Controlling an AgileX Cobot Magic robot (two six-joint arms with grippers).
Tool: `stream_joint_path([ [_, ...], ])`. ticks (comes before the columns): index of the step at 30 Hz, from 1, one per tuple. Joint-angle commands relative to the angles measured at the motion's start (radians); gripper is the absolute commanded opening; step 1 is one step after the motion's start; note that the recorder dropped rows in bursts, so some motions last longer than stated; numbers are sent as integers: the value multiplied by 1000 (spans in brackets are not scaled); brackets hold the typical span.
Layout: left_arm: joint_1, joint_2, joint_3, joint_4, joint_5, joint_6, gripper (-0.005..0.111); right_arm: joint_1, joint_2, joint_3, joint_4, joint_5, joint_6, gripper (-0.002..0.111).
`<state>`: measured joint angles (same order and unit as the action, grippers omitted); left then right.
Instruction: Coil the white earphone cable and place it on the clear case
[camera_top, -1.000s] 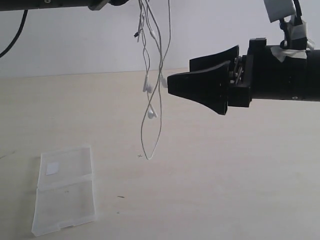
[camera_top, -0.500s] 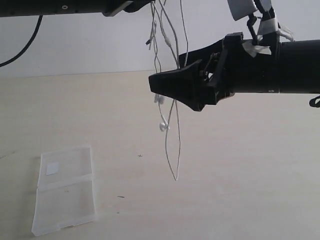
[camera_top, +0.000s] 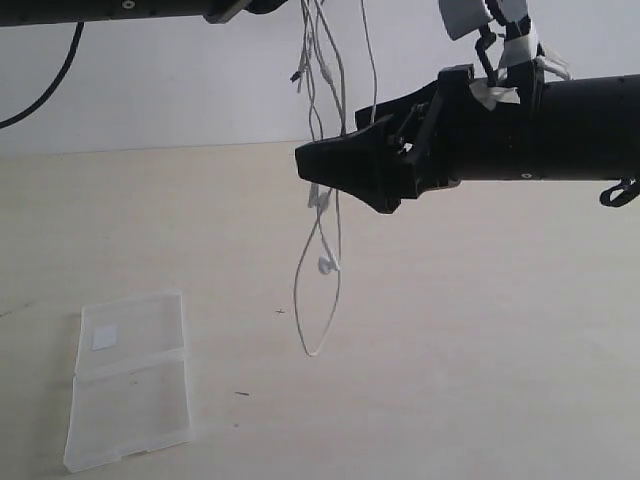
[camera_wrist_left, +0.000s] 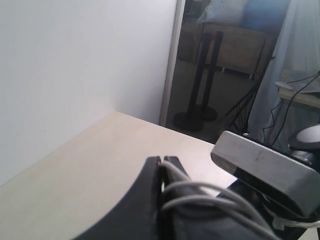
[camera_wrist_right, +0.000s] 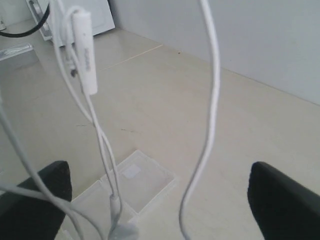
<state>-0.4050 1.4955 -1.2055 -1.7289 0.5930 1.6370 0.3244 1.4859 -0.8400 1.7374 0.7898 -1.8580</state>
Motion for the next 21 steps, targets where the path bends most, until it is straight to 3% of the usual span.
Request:
stream_joint_path([
  [1,-3,-5,-4,-15,-39,1,0,2,28,-40,7,14,29,91],
  [21,-7,-5,-10,-15,-52,-21,0,36,87,-94,7,-5,52,91],
])
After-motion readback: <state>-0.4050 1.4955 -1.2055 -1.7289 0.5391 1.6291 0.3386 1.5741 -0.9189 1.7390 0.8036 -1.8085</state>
